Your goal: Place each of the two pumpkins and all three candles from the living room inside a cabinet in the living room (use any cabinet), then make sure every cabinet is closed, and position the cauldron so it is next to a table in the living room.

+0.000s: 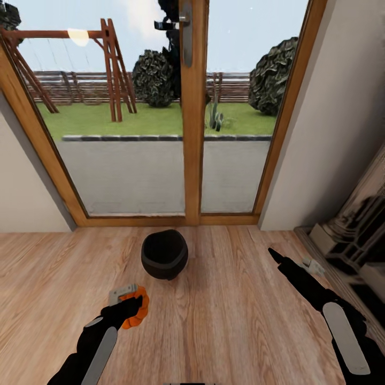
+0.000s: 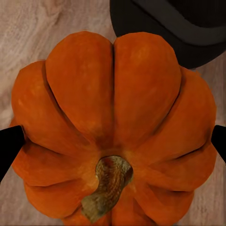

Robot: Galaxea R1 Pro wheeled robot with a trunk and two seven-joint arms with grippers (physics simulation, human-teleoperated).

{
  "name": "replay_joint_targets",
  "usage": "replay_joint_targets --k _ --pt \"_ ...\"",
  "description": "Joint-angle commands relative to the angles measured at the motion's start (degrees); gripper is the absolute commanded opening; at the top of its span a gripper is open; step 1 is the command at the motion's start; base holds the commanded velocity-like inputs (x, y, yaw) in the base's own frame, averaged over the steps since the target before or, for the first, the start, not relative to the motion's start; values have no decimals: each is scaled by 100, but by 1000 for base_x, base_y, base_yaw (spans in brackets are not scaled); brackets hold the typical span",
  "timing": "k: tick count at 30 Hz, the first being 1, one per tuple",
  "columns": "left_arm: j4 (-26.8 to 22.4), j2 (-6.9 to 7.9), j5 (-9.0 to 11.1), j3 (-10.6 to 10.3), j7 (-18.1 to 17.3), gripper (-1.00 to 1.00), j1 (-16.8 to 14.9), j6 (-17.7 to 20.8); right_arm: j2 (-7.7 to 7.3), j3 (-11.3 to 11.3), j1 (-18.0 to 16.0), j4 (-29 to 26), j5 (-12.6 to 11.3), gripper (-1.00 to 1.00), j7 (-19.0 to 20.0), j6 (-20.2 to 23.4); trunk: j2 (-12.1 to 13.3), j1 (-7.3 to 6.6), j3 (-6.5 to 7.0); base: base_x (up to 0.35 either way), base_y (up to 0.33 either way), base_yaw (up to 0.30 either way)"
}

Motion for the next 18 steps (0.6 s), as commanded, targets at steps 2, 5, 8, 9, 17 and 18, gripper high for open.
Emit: replay_joint_targets --k 2,5,8,9,17,18 --pt "-7 1 60 -6 56 -100 -2 15 1 172 -23 -3 103 100 -542 35 1 -6 40 0 0 0" --pt "-2 1 60 -8 56 -100 -2 15 2 388 -55 -14 472 100 -1392 37 5 -14 106 0 0 0" --pt "7 1 60 -8 56 -100 -2 13 10 473 -79 -24 727 100 -1735 10 9 -21 173 0 0 0" --pt "13 1 60 -8 56 -100 -2 11 12 492 -85 -45 798 100 -1793 -37 10 -24 195 0 0 0" --pt "28 1 60 -11 56 -100 -2 7 11 500 -87 -257 912 100 -1010 -358 21 -45 372 0 0 0" --pt "28 1 60 -11 56 -100 -2 7 12 500 -87 -258 914 100 -983 -361 22 -47 394 0 0 0"
